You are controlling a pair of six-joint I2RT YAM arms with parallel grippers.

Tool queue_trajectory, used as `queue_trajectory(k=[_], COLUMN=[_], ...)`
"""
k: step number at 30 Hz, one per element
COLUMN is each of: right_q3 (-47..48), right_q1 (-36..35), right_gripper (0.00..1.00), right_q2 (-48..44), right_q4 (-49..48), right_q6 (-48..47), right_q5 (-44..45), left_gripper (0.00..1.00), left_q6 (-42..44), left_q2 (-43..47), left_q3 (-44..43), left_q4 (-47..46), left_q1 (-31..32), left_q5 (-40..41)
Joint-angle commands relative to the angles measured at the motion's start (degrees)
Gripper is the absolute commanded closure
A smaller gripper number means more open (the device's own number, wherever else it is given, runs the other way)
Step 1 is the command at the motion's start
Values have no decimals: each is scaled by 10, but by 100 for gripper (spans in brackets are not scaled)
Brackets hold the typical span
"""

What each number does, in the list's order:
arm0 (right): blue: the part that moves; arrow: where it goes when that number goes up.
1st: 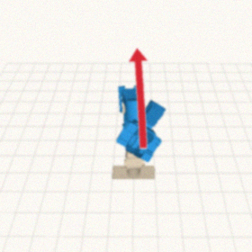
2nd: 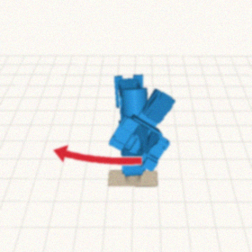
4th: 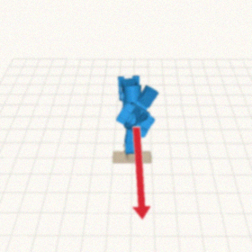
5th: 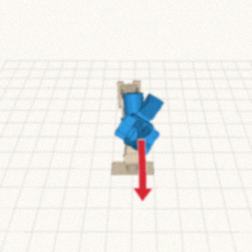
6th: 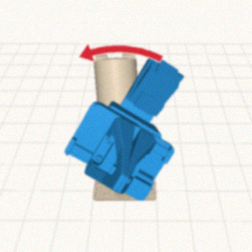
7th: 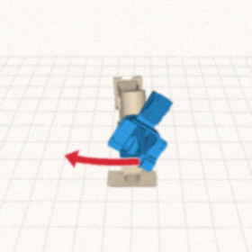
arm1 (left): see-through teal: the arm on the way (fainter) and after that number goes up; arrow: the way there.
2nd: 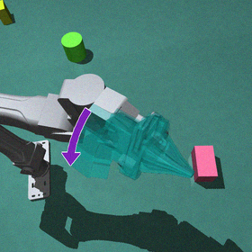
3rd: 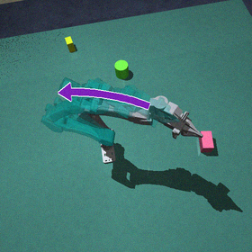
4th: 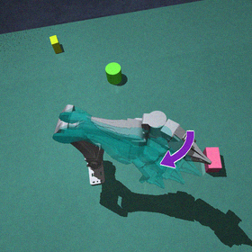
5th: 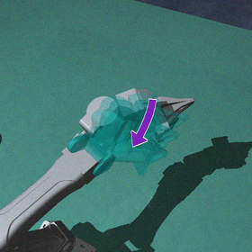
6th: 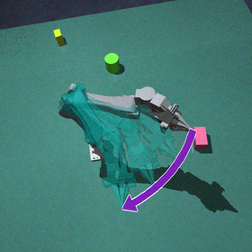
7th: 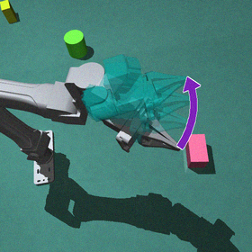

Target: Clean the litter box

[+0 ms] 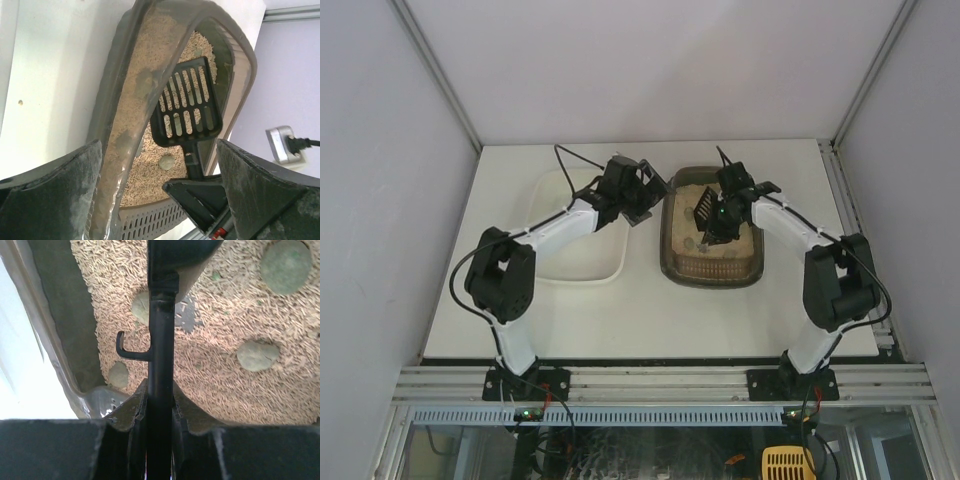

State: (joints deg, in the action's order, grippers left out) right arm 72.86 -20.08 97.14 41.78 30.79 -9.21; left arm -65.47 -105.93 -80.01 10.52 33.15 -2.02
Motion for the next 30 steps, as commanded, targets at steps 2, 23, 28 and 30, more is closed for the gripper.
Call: queue_trajectory(k=[2, 23, 28, 30], right_q3=[60, -9, -91, -126], right_q1=[-32, -5, 39, 53], right_gripper=[100, 100, 100, 100], right_q2=[39, 15, -29, -50], right_q4=[15, -90, -168, -207], right_q6=[-8, 8, 30, 44], right_q5=[31, -97, -177, -212], left_gripper=[0, 0, 0, 0], left_q6=[5, 26, 28, 35], left_q2=[47, 79, 98, 101], left_q3=[9, 23, 30, 29], left_q4=[-10, -10, -4, -1], left_q1=[1, -15, -29, -37], left_q5=[25, 67, 96, 91])
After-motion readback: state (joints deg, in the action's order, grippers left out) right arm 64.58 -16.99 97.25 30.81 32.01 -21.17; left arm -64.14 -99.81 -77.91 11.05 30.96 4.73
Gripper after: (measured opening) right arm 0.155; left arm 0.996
